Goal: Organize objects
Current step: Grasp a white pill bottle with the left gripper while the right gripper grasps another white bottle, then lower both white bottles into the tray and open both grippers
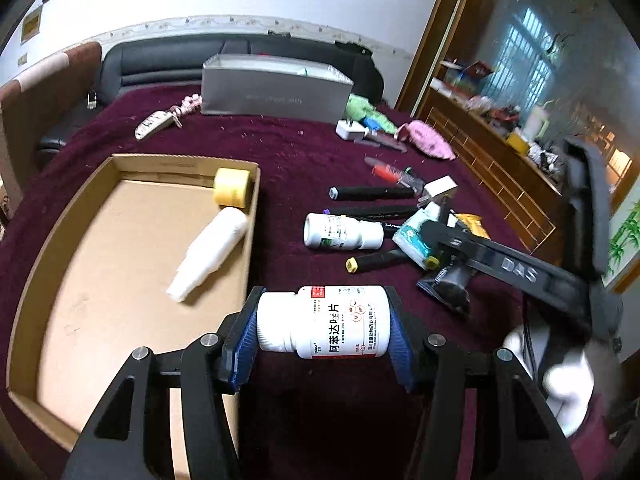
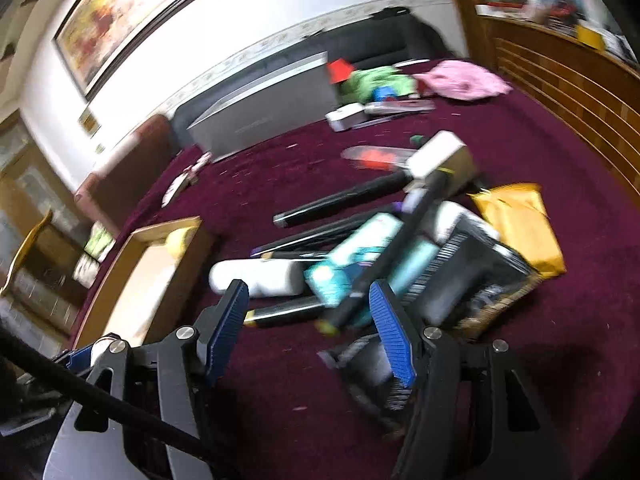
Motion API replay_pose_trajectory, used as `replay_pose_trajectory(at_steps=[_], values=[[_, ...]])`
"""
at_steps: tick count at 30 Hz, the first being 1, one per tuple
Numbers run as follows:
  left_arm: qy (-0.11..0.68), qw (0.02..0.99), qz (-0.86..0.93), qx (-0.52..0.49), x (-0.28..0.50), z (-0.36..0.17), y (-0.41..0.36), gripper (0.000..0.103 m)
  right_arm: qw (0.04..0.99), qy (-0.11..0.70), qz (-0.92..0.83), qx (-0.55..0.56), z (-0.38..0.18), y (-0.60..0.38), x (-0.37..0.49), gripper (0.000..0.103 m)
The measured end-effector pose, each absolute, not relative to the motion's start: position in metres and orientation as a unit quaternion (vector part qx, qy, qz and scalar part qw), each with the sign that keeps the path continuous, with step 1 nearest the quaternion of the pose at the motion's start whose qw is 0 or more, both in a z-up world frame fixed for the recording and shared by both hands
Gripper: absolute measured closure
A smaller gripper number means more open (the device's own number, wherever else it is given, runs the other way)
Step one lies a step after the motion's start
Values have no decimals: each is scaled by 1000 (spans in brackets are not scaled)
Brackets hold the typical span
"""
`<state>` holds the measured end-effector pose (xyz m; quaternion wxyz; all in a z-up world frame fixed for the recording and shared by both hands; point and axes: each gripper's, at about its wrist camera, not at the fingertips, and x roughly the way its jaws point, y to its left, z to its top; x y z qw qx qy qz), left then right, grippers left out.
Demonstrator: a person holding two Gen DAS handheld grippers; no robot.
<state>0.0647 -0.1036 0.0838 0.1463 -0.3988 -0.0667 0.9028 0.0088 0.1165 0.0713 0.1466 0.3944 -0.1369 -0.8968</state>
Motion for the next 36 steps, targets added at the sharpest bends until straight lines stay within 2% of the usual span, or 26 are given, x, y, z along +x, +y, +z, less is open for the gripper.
replay_pose_trajectory(at_steps=[4,8,11,15,17,21,27,30,36], values=[[-69,141,912,-380,86,88,-123,53,224,-96,-853,461,73,80,-8,40],[-88,139,912,-377,95,85,-147,53,178,-79,-863,466,75,69,-24,40],[-94,138,911,-377,100,82,-163,53,160,35,-868,469,73,41,-40,40],[-107,134,913,-370,104,81,-182,53,161,133,-850,484,58,15,-52,41],[-113,130,914,-368,105,80,-190,53,155,169,-844,485,50,7,-56,45],[-124,121,913,-368,102,77,-204,53,153,204,-836,486,42,-7,-60,59],[-134,118,909,-377,99,68,-211,53,145,214,-833,489,39,-24,-66,61],[-137,119,908,-379,100,67,-211,53,141,215,-831,494,35,-31,-71,58],[-130,121,909,-377,108,71,-213,53,145,152,-826,523,28,-28,-85,59]])
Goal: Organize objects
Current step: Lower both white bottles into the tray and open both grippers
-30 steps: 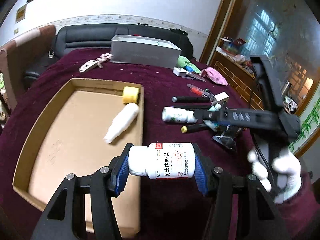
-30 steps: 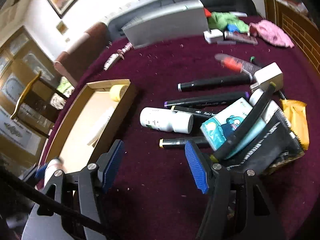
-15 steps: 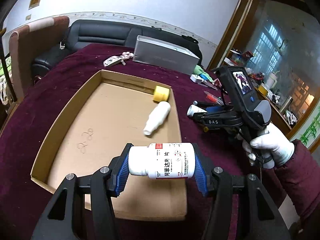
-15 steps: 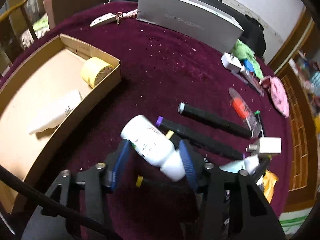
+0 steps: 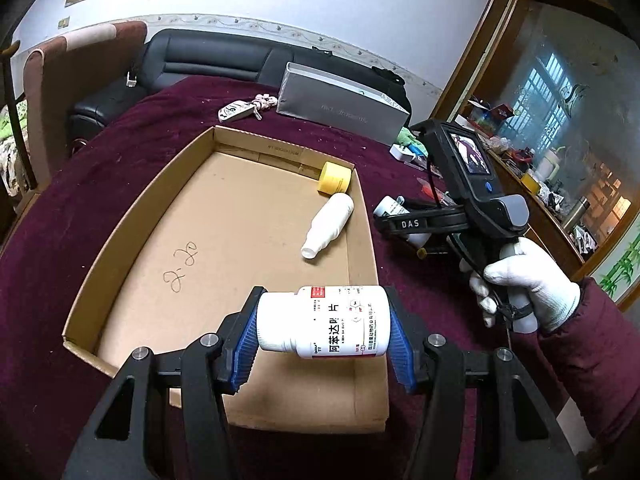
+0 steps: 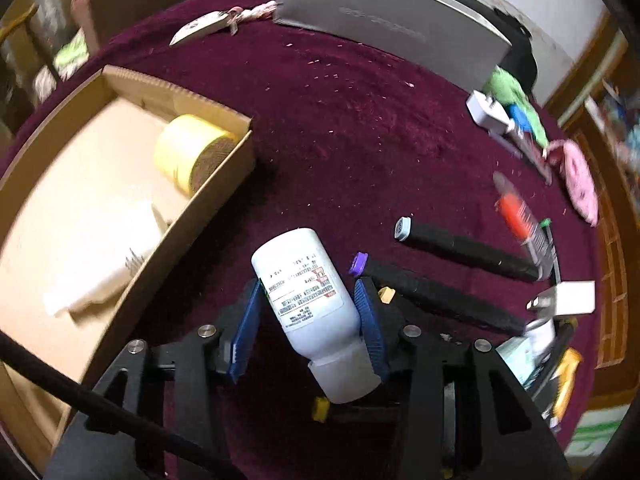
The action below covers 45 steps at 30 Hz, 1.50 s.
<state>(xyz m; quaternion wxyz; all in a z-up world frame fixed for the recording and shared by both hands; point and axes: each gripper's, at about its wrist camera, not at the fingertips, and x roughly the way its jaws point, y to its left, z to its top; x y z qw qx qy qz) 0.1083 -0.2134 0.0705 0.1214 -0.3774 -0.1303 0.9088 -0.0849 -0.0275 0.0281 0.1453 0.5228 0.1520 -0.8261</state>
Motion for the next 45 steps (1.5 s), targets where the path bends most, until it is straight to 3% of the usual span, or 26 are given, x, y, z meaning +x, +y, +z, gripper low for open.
replay_pose_trajectory(at_steps=[3,13,23,34,45], values=[[-128,115,911,-374,111,73,-216,53,142,118,-825,534,32,-19,-83,71],[-96,95,925,-356,106,92,-219,53,176,-12,-832,527,69,20,-58,71],[-18,80,942,-325,57,120,-217,53,264,-93,-805,523,95,-15,-53,71],[-36,43,918,-392,-43,76,-244,53,263,-132,-794,532,76,-70,-87,71],[-54,35,906,-419,-81,41,-241,53,225,-148,-792,548,47,-85,-114,71]])
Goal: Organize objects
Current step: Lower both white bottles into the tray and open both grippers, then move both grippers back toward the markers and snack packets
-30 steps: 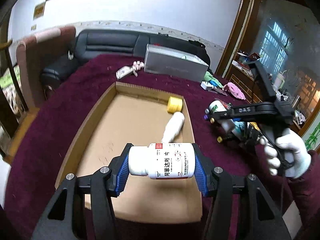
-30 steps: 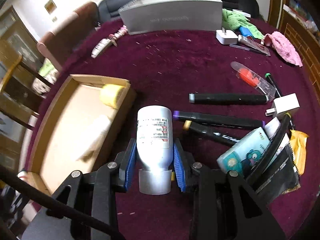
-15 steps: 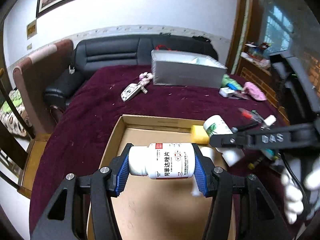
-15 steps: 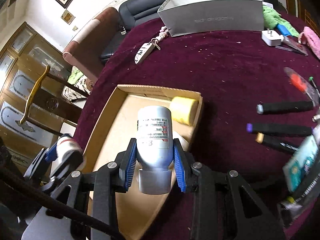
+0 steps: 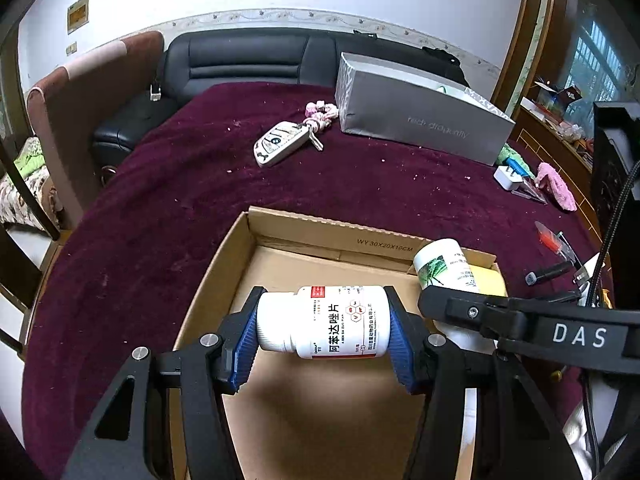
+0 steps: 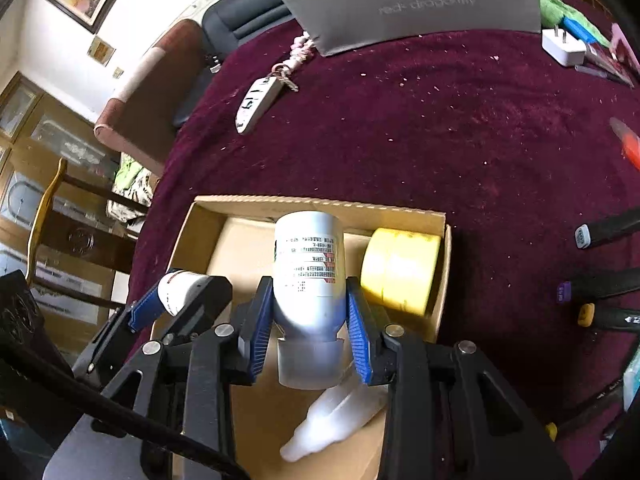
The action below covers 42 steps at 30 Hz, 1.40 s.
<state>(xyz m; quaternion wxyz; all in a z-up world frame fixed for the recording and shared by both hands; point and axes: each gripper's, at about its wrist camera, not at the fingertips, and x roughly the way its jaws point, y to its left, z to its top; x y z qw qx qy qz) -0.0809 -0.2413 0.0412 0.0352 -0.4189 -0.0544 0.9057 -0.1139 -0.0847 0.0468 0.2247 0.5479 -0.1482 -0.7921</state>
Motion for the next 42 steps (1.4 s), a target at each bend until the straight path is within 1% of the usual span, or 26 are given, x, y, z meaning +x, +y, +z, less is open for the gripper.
replay_pose_trajectory(at_steps=[7,10,16,17,18,20,23,25,30,33,35,36,40,42], values=[[-73,40,898,-431,-87,34,-242,53,223,-145,-796,543,46,-89,-114,70],[-86,42,895,-436,-86,34,-245,52,222,-139,-806,530,51,-90,-113,63],[-108,23,901,-418,-61,39,-255,52,228,-145,-825,496,75,-78,-101,61],[-114,16,901,-419,-56,39,-257,52,230,-145,-829,489,79,-74,-96,58],[-131,12,895,-425,-52,38,-260,52,230,-145,-834,480,84,-70,-91,54],[-166,-6,891,-422,-43,38,-267,52,231,-147,-839,470,89,-65,-82,52],[-192,-40,880,-433,-36,30,-275,52,236,-157,-839,465,93,-57,-71,52],[-236,-30,865,-442,-30,20,-281,52,241,-166,-836,464,94,-50,-63,52],[-279,-35,859,-428,-11,15,-285,52,240,-156,-845,452,98,-33,-41,52],[-302,-33,856,-418,-2,13,-291,52,242,-167,-847,444,100,-17,-27,52],[-298,-26,859,-416,1,16,-290,52,244,-173,-847,440,101,-4,-17,51],[-289,-24,862,-415,4,22,-287,52,241,-175,-849,437,102,4,-11,49],[-244,13,893,-379,28,62,-261,51,209,-162,-870,416,109,37,9,45],[-211,37,908,-360,40,81,-240,44,184,-153,-886,398,114,57,18,44]])
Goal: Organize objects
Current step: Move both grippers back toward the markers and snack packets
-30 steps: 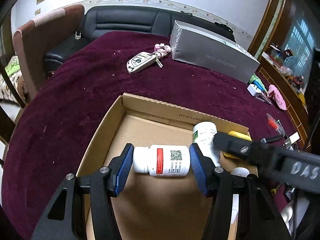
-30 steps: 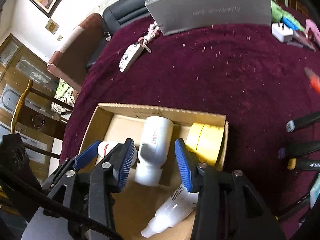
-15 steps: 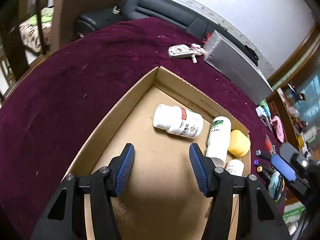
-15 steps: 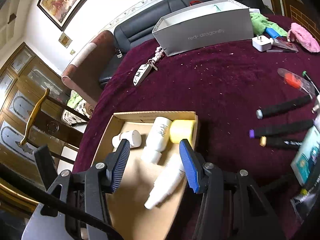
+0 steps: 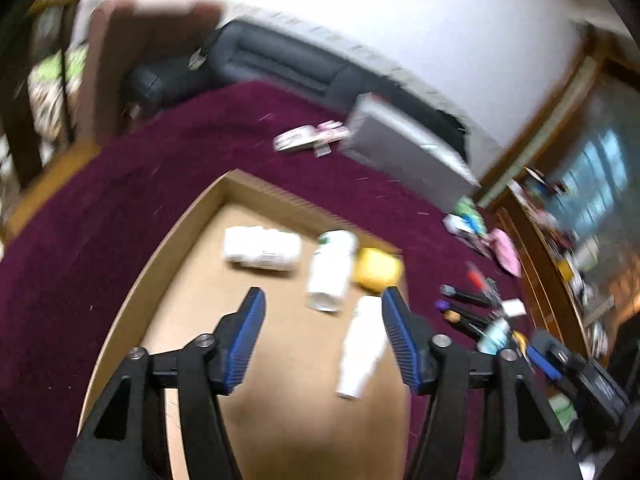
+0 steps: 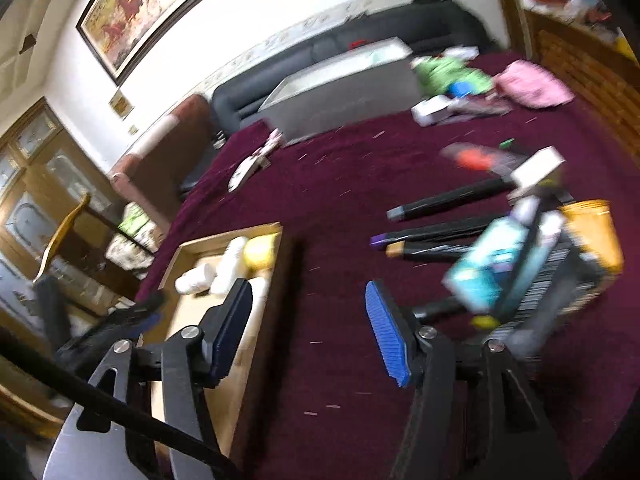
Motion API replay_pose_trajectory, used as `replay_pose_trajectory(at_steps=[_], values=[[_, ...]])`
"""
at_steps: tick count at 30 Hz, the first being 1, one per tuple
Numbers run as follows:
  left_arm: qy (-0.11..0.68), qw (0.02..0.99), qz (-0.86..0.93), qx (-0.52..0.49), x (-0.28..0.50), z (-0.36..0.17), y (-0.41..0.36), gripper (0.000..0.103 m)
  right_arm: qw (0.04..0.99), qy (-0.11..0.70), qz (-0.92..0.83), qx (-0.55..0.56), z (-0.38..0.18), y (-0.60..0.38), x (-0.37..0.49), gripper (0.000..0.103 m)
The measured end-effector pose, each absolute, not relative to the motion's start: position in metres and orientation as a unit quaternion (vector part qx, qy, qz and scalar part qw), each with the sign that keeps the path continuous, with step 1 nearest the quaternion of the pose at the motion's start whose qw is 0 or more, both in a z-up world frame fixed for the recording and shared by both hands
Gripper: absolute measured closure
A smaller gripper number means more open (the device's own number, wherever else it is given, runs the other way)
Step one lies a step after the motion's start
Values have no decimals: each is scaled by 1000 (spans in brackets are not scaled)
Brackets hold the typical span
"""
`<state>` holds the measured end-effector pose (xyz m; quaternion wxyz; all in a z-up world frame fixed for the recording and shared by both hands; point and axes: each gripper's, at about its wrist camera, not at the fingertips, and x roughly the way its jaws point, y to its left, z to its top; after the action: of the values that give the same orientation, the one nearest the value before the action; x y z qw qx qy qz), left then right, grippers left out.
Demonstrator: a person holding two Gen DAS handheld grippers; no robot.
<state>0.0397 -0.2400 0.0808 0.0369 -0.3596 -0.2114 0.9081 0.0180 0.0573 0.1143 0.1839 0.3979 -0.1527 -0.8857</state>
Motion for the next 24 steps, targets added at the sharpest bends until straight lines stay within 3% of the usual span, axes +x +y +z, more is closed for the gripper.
replay_pose_trajectory(at_steps=[4,6,14,24], values=[[-152,84,923,-344,52,104,-192,42,122,-127,-921,348,125,93,36,36],[-127,102,923,-348,51,105,-166,42,80,-110,-939,315,129,108,45,19],[-43,134,908,-395,23,80,-84,42,20,-149,-942,299,111,174,17,19],[177,211,871,-407,-5,32,1,42,8,-222,-918,329,70,228,-2,19]])
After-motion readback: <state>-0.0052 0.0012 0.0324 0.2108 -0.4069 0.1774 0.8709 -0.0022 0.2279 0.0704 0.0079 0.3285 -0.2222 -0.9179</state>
